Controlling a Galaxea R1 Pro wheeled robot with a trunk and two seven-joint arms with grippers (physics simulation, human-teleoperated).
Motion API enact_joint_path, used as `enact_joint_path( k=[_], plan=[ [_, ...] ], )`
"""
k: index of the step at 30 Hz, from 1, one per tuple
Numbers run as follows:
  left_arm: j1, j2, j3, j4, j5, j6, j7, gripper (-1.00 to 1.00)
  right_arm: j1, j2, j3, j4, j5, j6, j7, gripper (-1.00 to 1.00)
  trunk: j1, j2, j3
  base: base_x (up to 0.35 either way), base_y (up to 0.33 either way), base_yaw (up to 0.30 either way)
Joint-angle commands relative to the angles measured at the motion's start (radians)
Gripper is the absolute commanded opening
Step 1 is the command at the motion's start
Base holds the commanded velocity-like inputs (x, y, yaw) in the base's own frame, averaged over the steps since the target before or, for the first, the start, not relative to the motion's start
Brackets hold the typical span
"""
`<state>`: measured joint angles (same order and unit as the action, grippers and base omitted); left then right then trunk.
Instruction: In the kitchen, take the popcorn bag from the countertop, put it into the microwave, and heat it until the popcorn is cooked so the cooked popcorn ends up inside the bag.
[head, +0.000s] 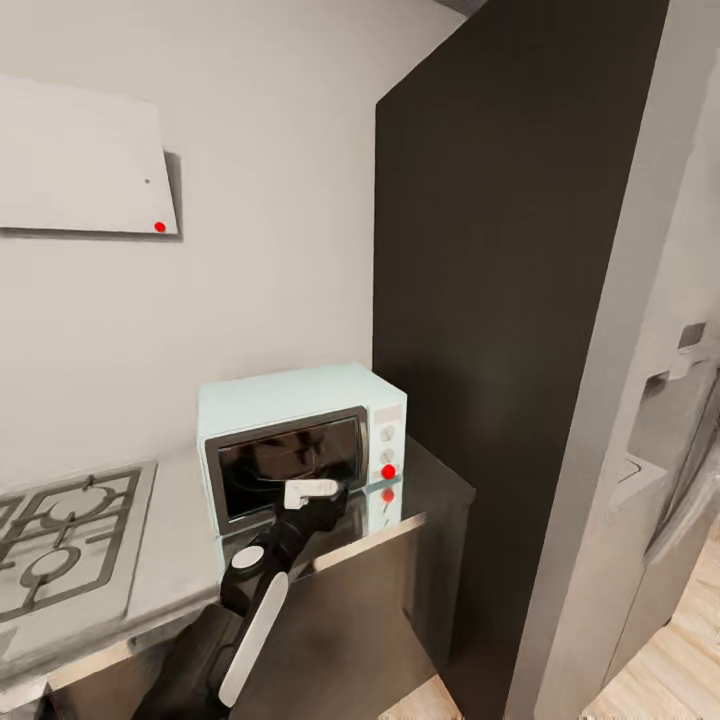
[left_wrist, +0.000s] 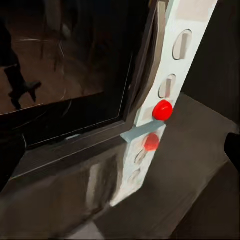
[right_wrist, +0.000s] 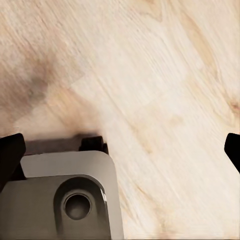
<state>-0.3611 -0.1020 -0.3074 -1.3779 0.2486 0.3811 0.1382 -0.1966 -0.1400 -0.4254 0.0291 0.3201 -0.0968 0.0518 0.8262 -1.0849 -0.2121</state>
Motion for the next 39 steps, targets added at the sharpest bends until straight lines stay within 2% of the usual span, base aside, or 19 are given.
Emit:
enact_joint_path(
  k=[1, 6, 12, 14, 15, 16, 17, 18, 19, 20, 22, 24, 25, 26, 27, 28, 32, 35, 39],
  plan=[
    [-0.001, 0.000, -0.002, -0.002, 0.011, 0.004, 0.009, 1.00, -0.001, -0.001, -0.008, 0.003, 0.007, -0.006, 0.002, 1.00, 0.000, -0.001, -0.001, -0.342, 0.000, 0.000],
    [-0.001, -0.005, 0.004, 0.001, 0.023, 0.004, 0.026, 1.00, -0.001, -0.001, -0.008, 0.003, 0.005, -0.005, 0.002, 1.00, 0.000, -0.001, -0.001, -0.342, 0.000, 0.000],
    [-0.001, -0.052, -0.004, 0.040, 0.041, 0.019, 0.028, 1.00, -0.001, -0.001, -0.008, 0.003, 0.005, -0.006, 0.002, 1.00, 0.000, -0.001, -0.001, -0.341, 0.000, 0.000],
    [-0.001, -0.055, -0.051, 0.148, 0.110, 0.022, 0.028, 1.00, -0.001, 0.002, -0.007, 0.003, 0.006, -0.006, 0.002, 1.00, 0.000, -0.001, -0.001, -0.340, 0.000, 0.000],
    [-0.001, -0.056, -0.064, 0.181, 0.129, 0.022, 0.029, 1.00, -0.001, 0.004, -0.007, 0.003, 0.007, -0.006, 0.002, 1.00, 0.000, -0.001, -0.001, -0.340, 0.000, 0.000],
    [0.000, -0.056, -0.099, 0.245, 0.171, 0.022, 0.029, 1.00, -0.001, 0.007, -0.006, 0.003, 0.008, -0.006, 0.002, 1.00, 0.000, -0.001, -0.001, -0.340, 0.000, 0.000],
    [0.000, -0.056, -0.133, 0.316, 0.223, 0.019, 0.029, 1.00, -0.001, 0.006, -0.006, 0.003, 0.008, -0.006, 0.002, 1.00, 0.000, -0.001, -0.001, -0.340, 0.000, 0.000],
    [0.001, -0.056, -0.153, 0.426, 0.303, 0.011, 0.028, 1.00, -0.001, 0.005, -0.006, 0.003, 0.011, -0.006, 0.002, 1.00, 0.000, -0.001, -0.001, -0.340, 0.000, 0.000],
    [0.001, -0.055, -0.157, 0.499, 0.351, 0.007, 0.026, 1.00, -0.001, 0.005, -0.005, 0.003, 0.014, -0.006, 0.002, 1.00, 0.000, -0.001, -0.001, -0.338, 0.000, 0.000],
    [0.001, -0.054, -0.163, 0.733, 0.434, 0.003, 0.027, 1.00, -0.001, 0.005, 0.000, 0.000, 0.020, -0.016, 0.002, 1.00, 0.000, -0.001, -0.001, -0.331, 0.000, 0.000],
    [0.004, -0.055, -0.164, 0.820, 0.442, 0.003, 0.025, 1.00, -0.001, 0.005, 0.001, -0.001, 0.021, -0.026, 0.002, 1.00, 0.000, -0.001, -0.001, -0.340, 0.000, 0.000],
    [0.007, -0.062, -0.165, 0.982, 0.444, -0.011, 0.018, 1.00, -0.001, 0.005, 0.002, -0.001, 0.041, -0.030, 0.002, 1.00, 0.000, -0.001, -0.001, -0.319, 0.000, 0.000],
    [0.007, -0.068, -0.165, 1.058, 0.445, -0.045, 0.018, 1.00, 0.000, 0.005, 0.001, -0.001, 0.070, -0.030, 0.002, 1.00, 0.000, -0.001, -0.001, -0.156, 0.000, 0.000],
    [0.007, -0.072, -0.165, 1.184, 0.447, -0.136, 0.019, 1.00, -0.001, 0.008, 0.000, -0.002, 0.122, -0.032, 0.002, 1.00, 0.000, -0.001, -0.001, -0.051, 0.000, 0.000],
    [0.007, -0.069, -0.162, 1.299, 0.449, -0.229, 0.021, 1.00, -0.001, 0.011, -0.001, -0.002, 0.153, -0.032, 0.002, 1.00, 0.000, -0.001, -0.001, -0.017, 0.000, 0.000],
    [0.007, -0.064, -0.160, 1.338, 0.452, -0.264, 0.024, 1.00, -0.001, 0.012, -0.001, -0.002, 0.162, -0.032, 0.002, 1.00, 0.000, -0.001, -0.001, -0.009, 0.000, 0.000],
    [0.011, -0.051, -0.158, 1.374, 0.449, -0.312, 0.017, 1.00, -0.001, 0.010, -0.001, -0.002, 0.171, -0.030, 0.002, 1.00, 0.000, -0.001, -0.001, -0.002, 0.000, 0.000],
    [0.070, 0.003, -0.159, 1.376, 0.446, -0.324, 0.011, 1.00, -0.001, 0.010, -0.001, -0.001, 0.169, -0.026, 0.002, 1.00, 0.000, -0.001, -0.001, 0.000, 0.000, 0.000],
    [0.126, 0.009, -0.159, 1.376, 0.447, -0.432, -0.006, 1.00, -0.001, 0.007, -0.001, -0.001, 0.165, -0.021, 0.005, 1.00, 0.000, -0.001, -0.001, 0.000, 0.000, 0.000]
  ],
)
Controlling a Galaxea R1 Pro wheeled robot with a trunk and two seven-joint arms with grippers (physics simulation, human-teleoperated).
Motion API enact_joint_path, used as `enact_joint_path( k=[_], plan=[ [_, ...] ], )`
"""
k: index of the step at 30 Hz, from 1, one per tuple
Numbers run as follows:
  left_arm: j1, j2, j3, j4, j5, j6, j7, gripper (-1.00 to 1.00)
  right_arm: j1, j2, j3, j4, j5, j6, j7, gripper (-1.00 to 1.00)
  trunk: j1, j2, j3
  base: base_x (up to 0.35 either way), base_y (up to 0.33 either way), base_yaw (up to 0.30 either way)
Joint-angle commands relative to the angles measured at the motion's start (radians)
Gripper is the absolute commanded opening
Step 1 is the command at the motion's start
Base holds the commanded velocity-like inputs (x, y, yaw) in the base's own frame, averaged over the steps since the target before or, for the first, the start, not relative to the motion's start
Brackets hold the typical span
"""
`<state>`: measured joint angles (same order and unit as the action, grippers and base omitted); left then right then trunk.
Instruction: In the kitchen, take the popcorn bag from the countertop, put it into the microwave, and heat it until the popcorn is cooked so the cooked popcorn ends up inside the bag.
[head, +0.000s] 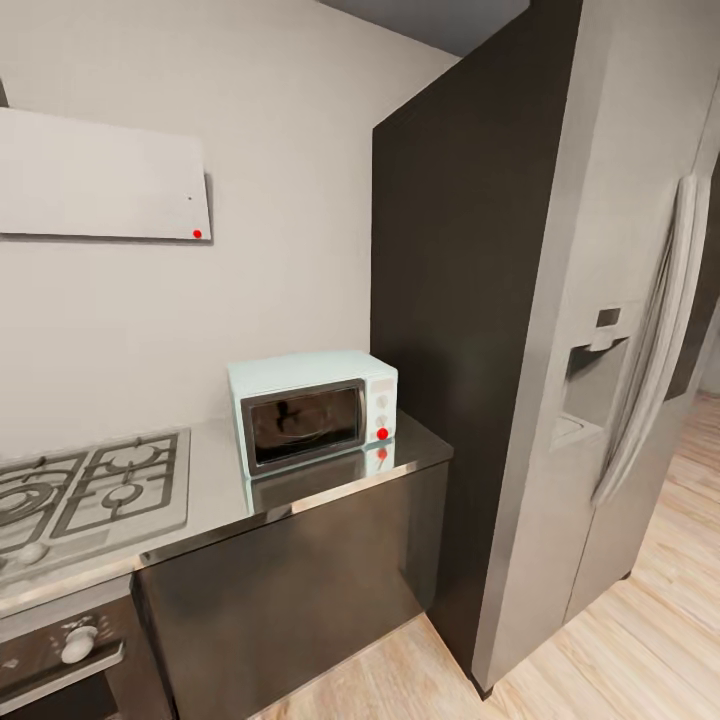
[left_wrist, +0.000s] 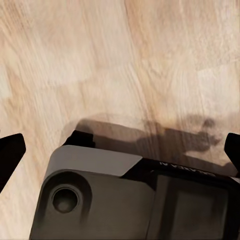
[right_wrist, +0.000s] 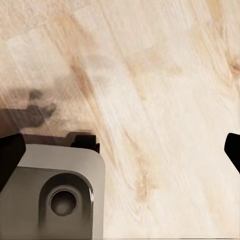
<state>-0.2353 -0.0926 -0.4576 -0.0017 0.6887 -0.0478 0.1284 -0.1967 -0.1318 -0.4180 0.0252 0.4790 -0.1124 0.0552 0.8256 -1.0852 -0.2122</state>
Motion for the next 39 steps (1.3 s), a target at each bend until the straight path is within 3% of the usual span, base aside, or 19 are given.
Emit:
enact_joint_path(
  k=[1, 7, 31, 32, 33, 34, 39],
  plan=[
    [0.006, 0.000, -0.009, 0.000, 0.007, -0.010, 0.003, 1.00, -0.001, 0.001, -0.008, 0.003, 0.006, -0.003, 0.000, 1.00, 0.000, -0.001, -0.001, 0.000, 0.000, 0.000],
    [0.017, 0.001, -0.009, 0.000, 0.010, -0.023, 0.002, 1.00, -0.001, -0.005, -0.006, 0.003, 0.006, -0.003, -0.012, 1.00, 0.000, -0.001, -0.001, 0.000, 0.000, 0.105],
    [0.017, 0.003, -0.002, 0.000, 0.014, -0.029, 0.005, 1.00, -0.001, -0.009, -0.005, 0.005, 0.009, -0.010, -0.028, 1.00, 0.000, -0.001, -0.001, 0.000, 0.000, 0.284],
    [0.017, 0.003, 0.001, 0.000, 0.017, -0.029, 0.005, 1.00, -0.001, -0.006, -0.002, 0.006, 0.018, -0.010, -0.024, 1.00, 0.000, -0.001, -0.001, 0.000, 0.000, 0.300],
    [0.017, 0.004, 0.002, 0.000, 0.028, -0.029, 0.005, 1.00, 0.000, 0.004, 0.003, 0.008, 0.071, -0.009, -0.016, 1.00, 0.000, -0.001, -0.001, 0.000, 0.000, 0.300],
    [0.017, 0.005, 0.003, 0.000, 0.033, -0.029, 0.005, 1.00, 0.001, 0.006, 0.004, 0.008, 0.083, -0.011, -0.014, 1.00, 0.000, -0.001, -0.001, 0.000, 0.000, 0.300],
    [0.017, 0.005, 0.003, 0.000, 0.035, -0.029, 0.005, 1.00, 0.001, 0.009, 0.004, 0.009, 0.085, -0.012, -0.014, 1.00, 0.000, -0.001, -0.001, 0.000, 0.000, 0.300]
  ],
)
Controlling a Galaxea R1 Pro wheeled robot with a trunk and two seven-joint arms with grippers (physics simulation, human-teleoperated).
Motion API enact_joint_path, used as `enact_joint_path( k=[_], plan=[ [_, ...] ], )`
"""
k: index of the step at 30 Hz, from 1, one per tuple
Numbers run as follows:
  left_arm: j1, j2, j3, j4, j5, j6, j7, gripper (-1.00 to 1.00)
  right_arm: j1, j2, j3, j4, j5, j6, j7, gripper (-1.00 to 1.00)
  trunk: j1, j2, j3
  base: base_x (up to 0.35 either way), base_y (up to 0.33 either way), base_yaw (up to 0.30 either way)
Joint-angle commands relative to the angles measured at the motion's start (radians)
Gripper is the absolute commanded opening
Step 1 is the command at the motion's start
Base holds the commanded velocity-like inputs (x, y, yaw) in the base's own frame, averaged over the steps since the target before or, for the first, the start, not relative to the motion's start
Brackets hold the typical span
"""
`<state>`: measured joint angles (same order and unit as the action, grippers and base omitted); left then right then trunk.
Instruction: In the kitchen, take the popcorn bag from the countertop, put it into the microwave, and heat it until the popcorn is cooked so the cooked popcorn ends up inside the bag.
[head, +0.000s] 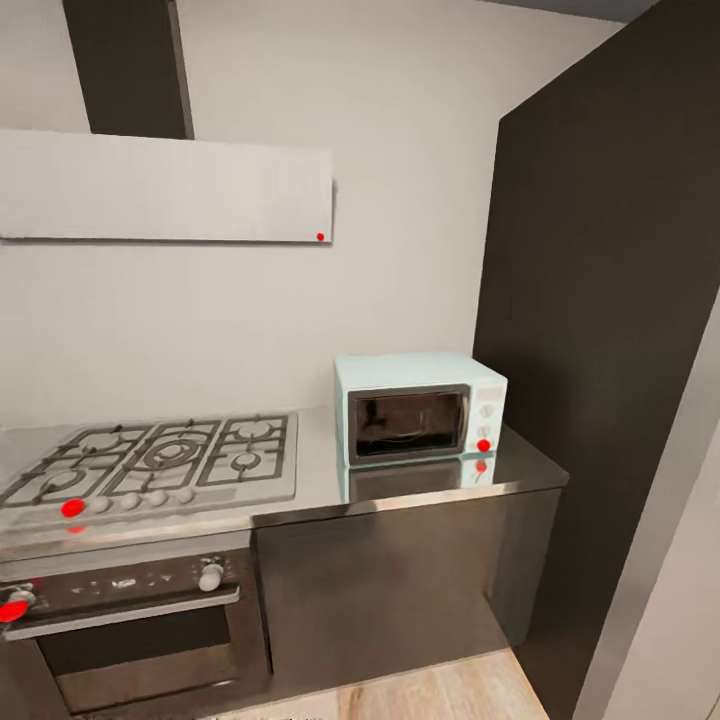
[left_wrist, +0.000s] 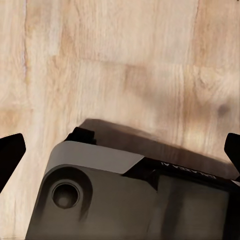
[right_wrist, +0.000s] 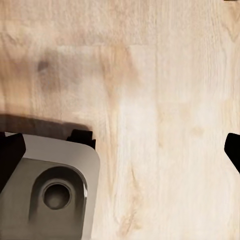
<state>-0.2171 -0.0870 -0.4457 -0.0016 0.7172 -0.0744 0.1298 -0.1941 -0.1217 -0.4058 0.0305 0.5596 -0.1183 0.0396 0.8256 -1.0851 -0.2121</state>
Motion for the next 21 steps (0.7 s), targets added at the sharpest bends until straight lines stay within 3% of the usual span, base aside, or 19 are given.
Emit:
enact_joint_path(
  k=[1, 21],
  plan=[
    [-0.001, 0.000, -0.008, 0.000, 0.007, -0.002, 0.004, 1.00, -0.002, 0.001, -0.008, 0.003, 0.005, -0.006, 0.002, 1.00, 0.000, -0.001, -0.001, 0.000, 0.000, 0.300],
    [-0.001, 0.000, -0.008, 0.000, 0.007, -0.002, 0.004, 1.00, -0.001, 0.002, -0.010, 0.003, 0.003, -0.009, 0.002, 1.00, 0.000, -0.001, -0.001, 0.000, 0.000, 0.300]
  ],
)
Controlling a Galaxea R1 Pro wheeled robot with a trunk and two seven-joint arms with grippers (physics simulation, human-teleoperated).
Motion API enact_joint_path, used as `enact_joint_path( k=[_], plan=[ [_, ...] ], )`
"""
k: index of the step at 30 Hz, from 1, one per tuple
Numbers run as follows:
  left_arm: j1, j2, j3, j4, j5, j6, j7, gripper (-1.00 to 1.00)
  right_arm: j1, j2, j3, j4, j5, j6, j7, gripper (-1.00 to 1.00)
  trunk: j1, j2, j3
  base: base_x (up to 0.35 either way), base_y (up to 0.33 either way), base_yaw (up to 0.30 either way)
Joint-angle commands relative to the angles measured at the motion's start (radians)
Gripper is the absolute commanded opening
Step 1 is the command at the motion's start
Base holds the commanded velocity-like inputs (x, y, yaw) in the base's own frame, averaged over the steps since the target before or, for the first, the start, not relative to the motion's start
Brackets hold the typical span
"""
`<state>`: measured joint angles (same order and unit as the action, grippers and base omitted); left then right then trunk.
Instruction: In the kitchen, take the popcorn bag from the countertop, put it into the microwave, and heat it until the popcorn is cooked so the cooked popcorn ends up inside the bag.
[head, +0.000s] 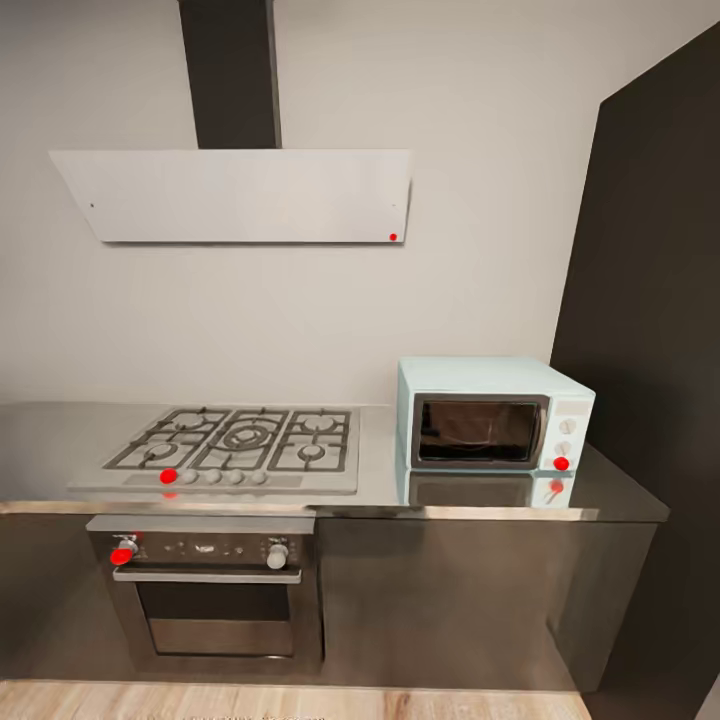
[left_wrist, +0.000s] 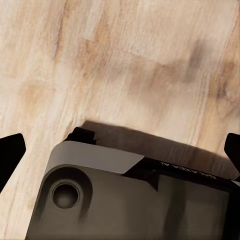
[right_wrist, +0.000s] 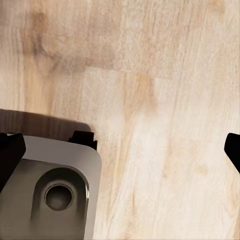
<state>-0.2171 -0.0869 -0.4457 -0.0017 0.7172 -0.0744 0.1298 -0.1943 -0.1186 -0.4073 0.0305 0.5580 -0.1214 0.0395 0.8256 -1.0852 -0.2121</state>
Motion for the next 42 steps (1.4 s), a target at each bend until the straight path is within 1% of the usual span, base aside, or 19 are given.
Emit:
enact_joint_path(
  k=[1, 5, 19, 42],
  plan=[
    [-0.001, -0.001, -0.008, 0.000, 0.007, -0.002, 0.004, 1.00, -0.002, -0.001, -0.008, 0.003, 0.005, -0.006, 0.002, 1.00, 0.000, -0.001, -0.001, 0.000, 0.000, 0.300],
    [-0.001, -0.001, -0.008, 0.001, 0.007, -0.002, 0.004, 1.00, -0.002, -0.003, -0.008, 0.003, 0.005, -0.006, 0.002, 1.00, 0.000, -0.001, -0.001, 0.000, 0.000, 0.194],
    [-0.001, -0.003, -0.008, 0.000, 0.005, 0.000, 0.003, 1.00, -0.002, -0.012, -0.008, 0.002, 0.008, -0.006, -0.012, 1.00, 0.000, -0.001, -0.001, 0.000, -0.006, 0.007],
    [-0.001, -0.002, -0.008, 0.000, 0.005, 0.001, 0.002, 1.00, -0.004, -0.015, -0.007, 0.002, 0.010, -0.006, -0.010, 1.00, 0.000, -0.001, -0.001, 0.000, -0.272, 0.000]
  ],
)
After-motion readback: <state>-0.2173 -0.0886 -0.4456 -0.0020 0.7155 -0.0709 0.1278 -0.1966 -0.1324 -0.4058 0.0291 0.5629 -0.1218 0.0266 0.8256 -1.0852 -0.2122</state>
